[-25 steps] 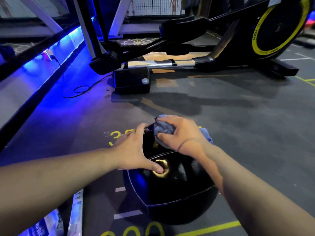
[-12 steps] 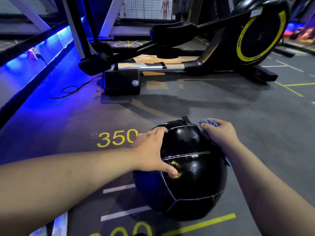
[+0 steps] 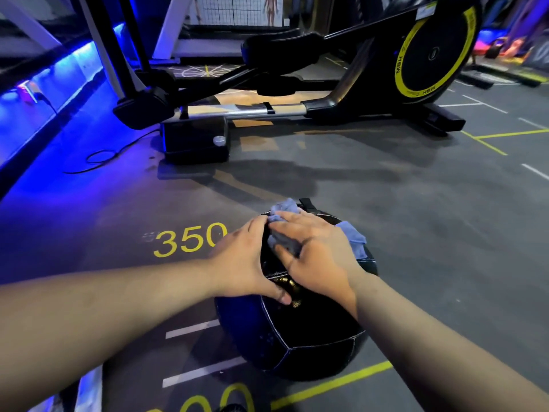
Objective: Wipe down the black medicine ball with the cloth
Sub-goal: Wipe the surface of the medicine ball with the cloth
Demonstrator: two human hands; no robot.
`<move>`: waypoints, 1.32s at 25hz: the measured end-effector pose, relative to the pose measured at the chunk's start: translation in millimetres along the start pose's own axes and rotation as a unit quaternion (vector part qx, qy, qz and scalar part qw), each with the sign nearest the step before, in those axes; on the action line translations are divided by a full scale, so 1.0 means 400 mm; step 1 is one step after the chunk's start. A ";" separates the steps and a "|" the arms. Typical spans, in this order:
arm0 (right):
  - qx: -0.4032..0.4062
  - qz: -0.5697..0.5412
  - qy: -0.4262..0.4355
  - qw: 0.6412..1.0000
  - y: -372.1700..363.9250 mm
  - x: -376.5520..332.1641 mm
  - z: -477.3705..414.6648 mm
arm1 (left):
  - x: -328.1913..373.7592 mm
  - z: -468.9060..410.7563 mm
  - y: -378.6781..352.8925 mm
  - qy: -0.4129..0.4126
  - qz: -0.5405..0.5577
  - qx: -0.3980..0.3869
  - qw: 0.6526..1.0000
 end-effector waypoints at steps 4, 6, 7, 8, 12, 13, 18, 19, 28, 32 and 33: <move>-0.014 -0.140 -0.122 0.983 0.038 0.094 -0.025 | -0.001 0.007 -0.005 -0.008 -0.017 -0.019 1.000; 0.018 -0.104 -0.256 0.961 0.068 0.228 -0.020 | 0.007 -0.004 -0.014 -0.018 -0.004 -0.033 0.999; 0.025 -0.085 -0.317 0.944 0.076 0.289 -0.005 | 0.013 -0.010 -0.018 -0.026 0.006 -0.035 0.999; 0.024 -0.071 -0.354 0.932 0.083 0.320 0.010 | 0.017 -0.017 -0.022 -0.035 0.017 -0.034 0.999; 0.055 -0.003 -0.259 0.964 0.084 0.225 0.015 | 0.014 -0.038 -0.030 -0.052 0.062 -0.023 0.996; 0.052 0.004 -0.192 0.980 0.070 0.165 0.007 | 0.006 -0.043 -0.027 -0.048 0.070 -0.022 0.996; -0.053 0.004 -0.015 0.998 -0.015 0.025 0.004 | -0.044 -0.044 -0.022 -0.055 0.072 -0.087 0.992; -0.067 -0.012 -0.045 0.997 -0.012 0.048 -0.006 | -0.047 -0.041 -0.026 -0.061 0.061 -0.112 0.990; -0.179 0.096 0.229 0.952 -0.089 -0.101 0.158 | -0.045 -0.058 -0.028 -0.067 0.003 -0.118 0.991; -0.176 0.092 0.237 0.951 -0.018 -0.042 0.091 | -0.016 -0.064 -0.028 -0.081 -0.007 -0.134 0.988; -0.159 0.071 0.166 0.971 0.014 0.001 0.035 | -0.012 -0.067 -0.026 -0.080 -0.010 -0.135 0.988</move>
Point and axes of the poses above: each hand's wrist, its own z-axis away from the middle knuckle, its own y-axis out of the back of the hand, x = y × z, the point moved 9 cm from there along -z, towards the middle knuckle, and after that the axes turned 5 degrees about -y, right-handed, at the moved point
